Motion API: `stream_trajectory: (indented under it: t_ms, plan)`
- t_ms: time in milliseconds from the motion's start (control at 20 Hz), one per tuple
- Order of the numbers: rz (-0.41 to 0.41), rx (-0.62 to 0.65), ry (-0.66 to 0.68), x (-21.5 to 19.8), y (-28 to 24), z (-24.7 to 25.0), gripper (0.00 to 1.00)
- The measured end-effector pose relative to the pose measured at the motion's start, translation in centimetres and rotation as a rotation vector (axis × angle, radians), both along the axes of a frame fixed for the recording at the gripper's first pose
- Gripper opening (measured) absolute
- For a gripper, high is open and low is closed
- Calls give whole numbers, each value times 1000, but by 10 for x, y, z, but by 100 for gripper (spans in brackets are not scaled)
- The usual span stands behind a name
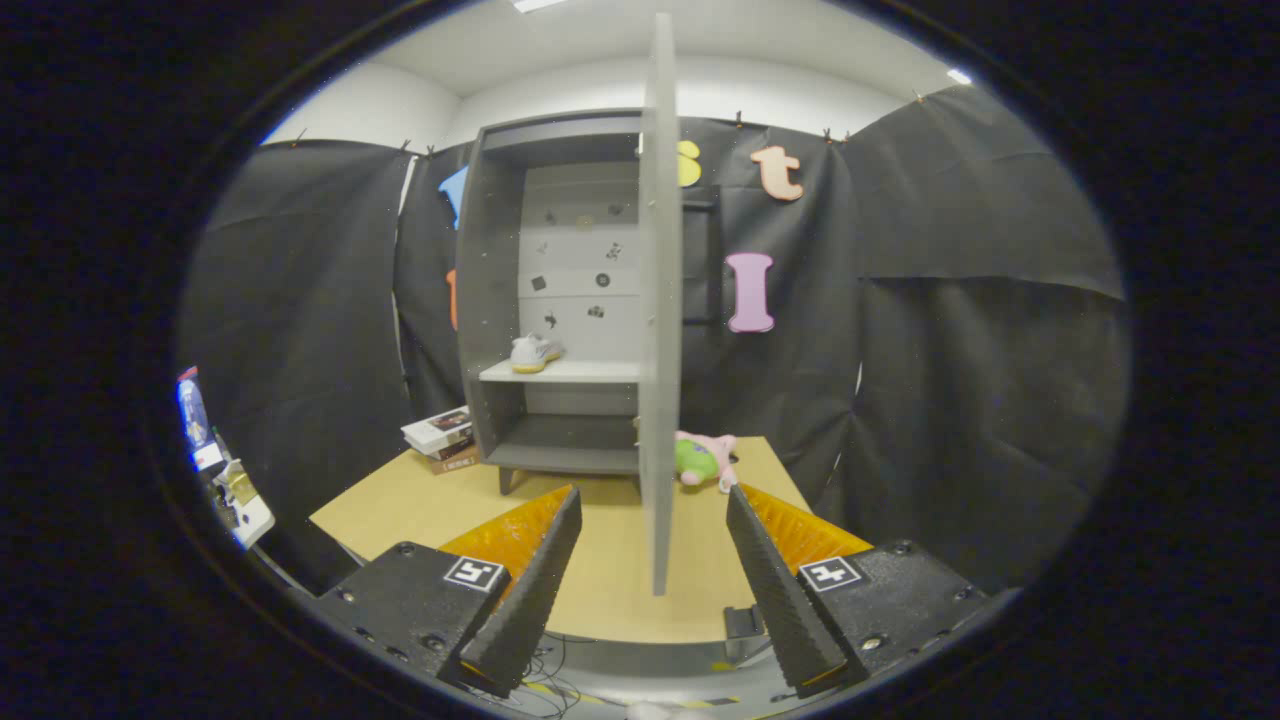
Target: Open the shoe cabinet door, grab the shoes and put them into the shoe cabinet, then close the shoe cabinet door.
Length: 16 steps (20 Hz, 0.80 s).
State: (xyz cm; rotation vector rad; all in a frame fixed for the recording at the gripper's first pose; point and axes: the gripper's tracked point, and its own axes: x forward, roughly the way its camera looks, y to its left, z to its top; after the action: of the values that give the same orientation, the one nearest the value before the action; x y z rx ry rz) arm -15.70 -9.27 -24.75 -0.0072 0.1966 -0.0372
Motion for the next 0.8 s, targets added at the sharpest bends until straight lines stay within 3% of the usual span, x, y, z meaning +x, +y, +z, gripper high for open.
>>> stream_trajectory:
  t_ms: [150, 450, 650, 800]
  plan:
    - [44, 11, 79, 14, 56, -59, 100]
    - [156, 31, 248, 63, 135, -160, 100]
    - [173, 66, 325, 107, 164, -209, 100]
    - [140, 63, 362, 147, 170, -242, 100]
